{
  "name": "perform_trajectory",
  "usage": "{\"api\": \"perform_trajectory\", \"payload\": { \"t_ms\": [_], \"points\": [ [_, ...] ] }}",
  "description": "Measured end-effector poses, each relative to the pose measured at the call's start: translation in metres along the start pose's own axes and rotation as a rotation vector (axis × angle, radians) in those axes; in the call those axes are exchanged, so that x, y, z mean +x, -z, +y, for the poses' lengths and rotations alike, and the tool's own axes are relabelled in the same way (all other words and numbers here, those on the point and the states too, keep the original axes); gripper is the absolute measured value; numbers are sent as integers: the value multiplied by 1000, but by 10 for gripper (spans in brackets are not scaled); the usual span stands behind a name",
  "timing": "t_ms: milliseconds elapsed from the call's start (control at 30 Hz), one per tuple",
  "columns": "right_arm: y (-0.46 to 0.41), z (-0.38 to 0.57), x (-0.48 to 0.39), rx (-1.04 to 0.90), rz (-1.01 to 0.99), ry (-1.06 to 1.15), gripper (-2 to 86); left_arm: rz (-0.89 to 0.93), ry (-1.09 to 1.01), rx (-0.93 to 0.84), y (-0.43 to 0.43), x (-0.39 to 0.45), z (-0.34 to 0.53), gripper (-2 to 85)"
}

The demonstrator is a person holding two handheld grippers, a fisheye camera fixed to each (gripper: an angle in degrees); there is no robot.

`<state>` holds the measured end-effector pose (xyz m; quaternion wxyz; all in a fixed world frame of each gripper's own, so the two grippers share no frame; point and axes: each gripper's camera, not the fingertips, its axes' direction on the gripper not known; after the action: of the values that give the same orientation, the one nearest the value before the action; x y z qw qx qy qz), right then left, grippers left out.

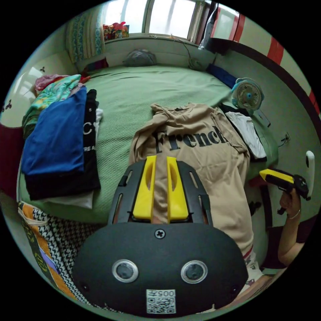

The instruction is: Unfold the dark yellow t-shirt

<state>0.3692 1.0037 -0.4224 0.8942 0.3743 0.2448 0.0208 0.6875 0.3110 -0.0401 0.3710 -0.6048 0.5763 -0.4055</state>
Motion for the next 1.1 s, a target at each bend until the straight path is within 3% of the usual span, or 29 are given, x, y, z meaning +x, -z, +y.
{"api": "perform_trajectory", "payload": {
  "t_ms": [367, 567, 700, 800, 1000, 1100],
  "points": [
    [-75, -81, 17, -94, -2, -10, 1, -16, -98, -63, -116, 18, -112, 78],
    [-101, -115, 30, -107, -9, -27, -7, -196, -21, -69, -146, -23, -151, 61],
    [-114, -131, 38, -112, -3, -35, -8, -210, 74, -48, -147, -57, -172, 79],
    [-120, -144, 43, -92, 9, -38, -8, -182, 104, -17, -145, -67, -176, 72],
    [-125, -167, 53, -48, 40, -53, -8, -67, -38, -9, -154, -40, -170, 90],
    [-133, -172, 53, -55, 23, -52, -8, -93, -77, -8, -168, -24, -170, 89]
  ]
}}
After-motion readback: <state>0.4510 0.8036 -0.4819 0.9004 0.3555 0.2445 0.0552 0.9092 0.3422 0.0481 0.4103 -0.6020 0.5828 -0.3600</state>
